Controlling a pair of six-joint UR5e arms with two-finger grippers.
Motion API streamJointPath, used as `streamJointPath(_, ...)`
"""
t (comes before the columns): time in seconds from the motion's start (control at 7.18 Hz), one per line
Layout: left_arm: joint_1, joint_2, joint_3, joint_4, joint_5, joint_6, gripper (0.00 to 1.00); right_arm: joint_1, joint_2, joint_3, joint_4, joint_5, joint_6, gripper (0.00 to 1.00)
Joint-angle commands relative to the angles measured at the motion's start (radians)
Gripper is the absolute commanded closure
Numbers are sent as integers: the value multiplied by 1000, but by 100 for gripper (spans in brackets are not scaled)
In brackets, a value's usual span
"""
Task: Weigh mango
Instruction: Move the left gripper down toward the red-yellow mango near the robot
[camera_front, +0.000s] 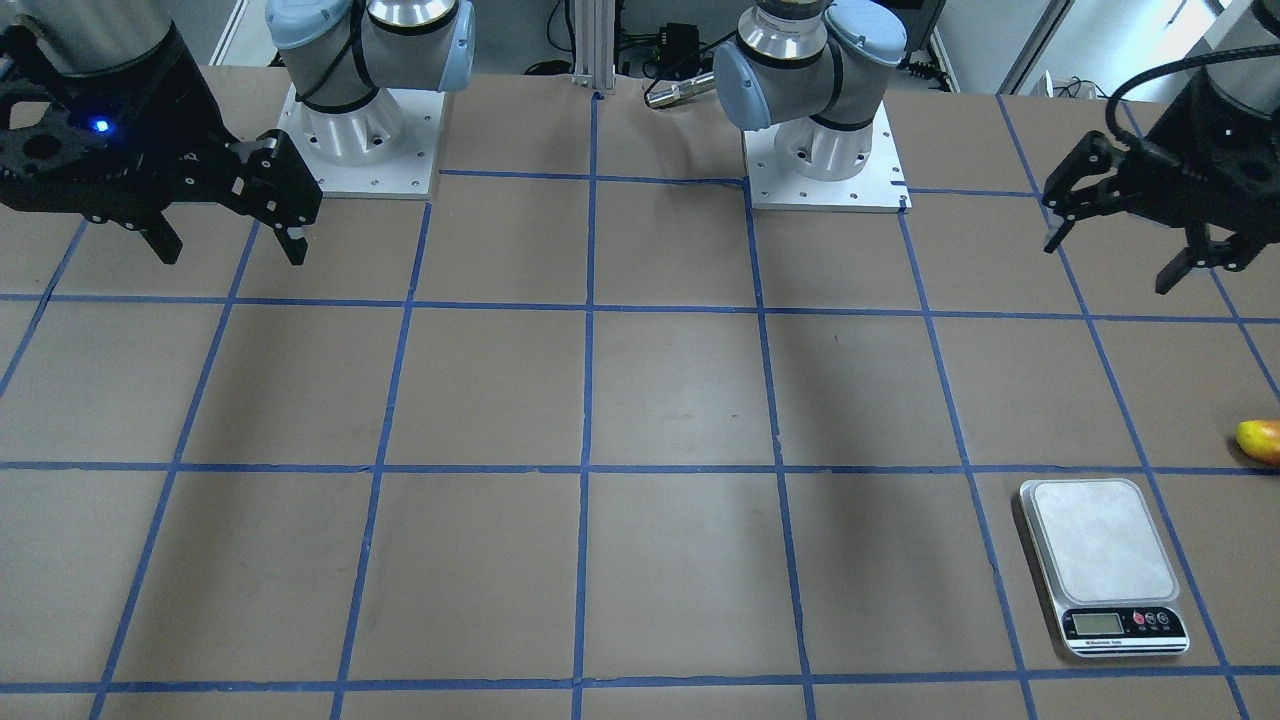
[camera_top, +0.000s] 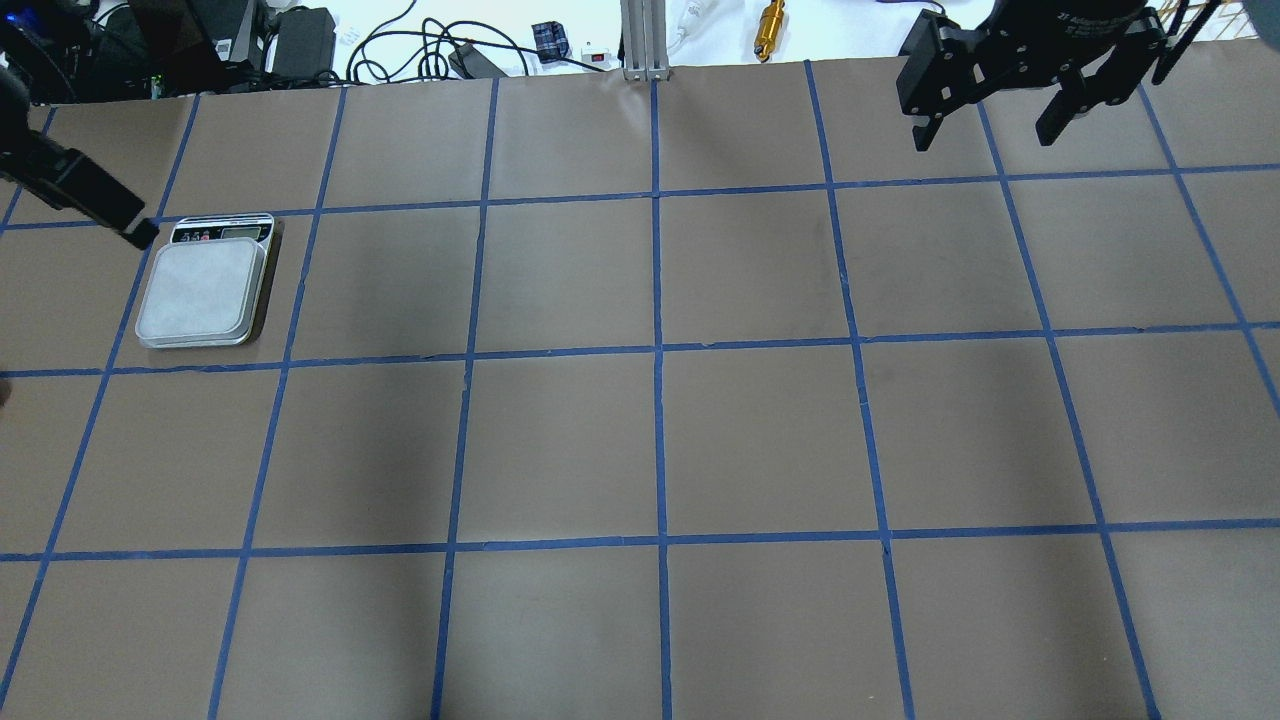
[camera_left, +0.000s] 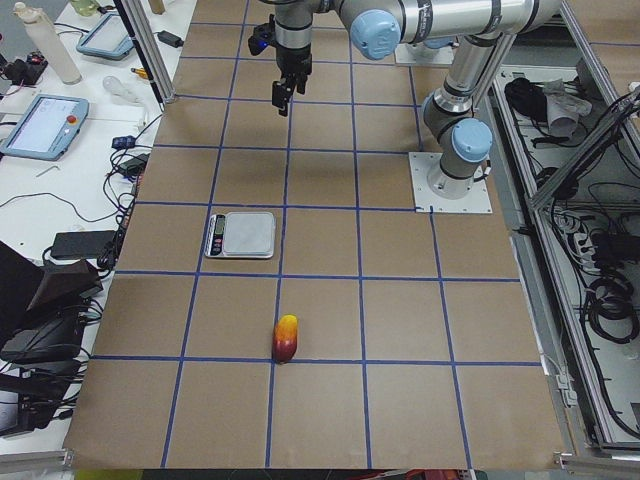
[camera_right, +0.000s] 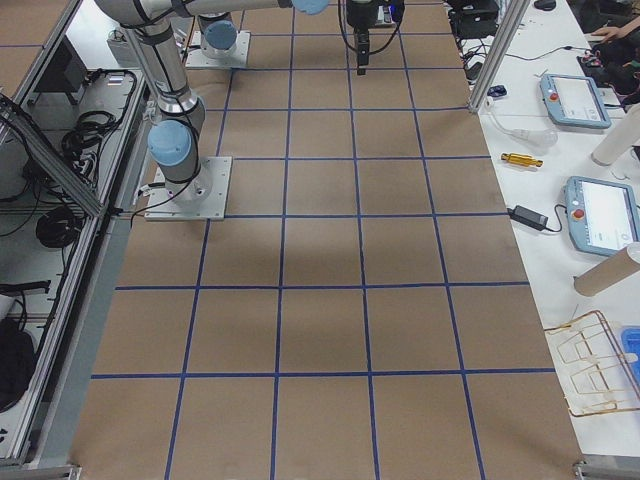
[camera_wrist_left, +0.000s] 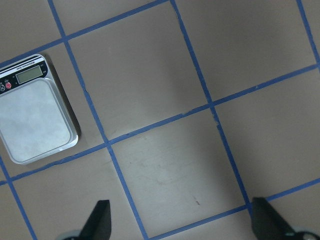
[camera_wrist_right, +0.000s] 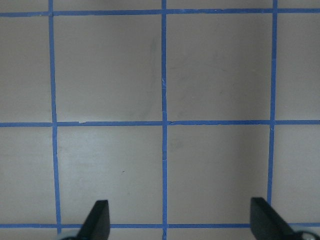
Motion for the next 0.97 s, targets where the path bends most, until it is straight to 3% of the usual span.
streamJointPath(0.0, 240, -34, -1, -8, -6, 353, 0, 1, 0, 0, 0, 0, 0, 0)
streamJointPath(0.28, 341, -135, -2, 94, 23, 799, 0, 1, -1, 0, 0, 0, 0, 0)
streamJointPath(0.84, 498, -400, 42, 391, 31, 1276, 0, 1, 0, 0, 0, 0, 0, 0)
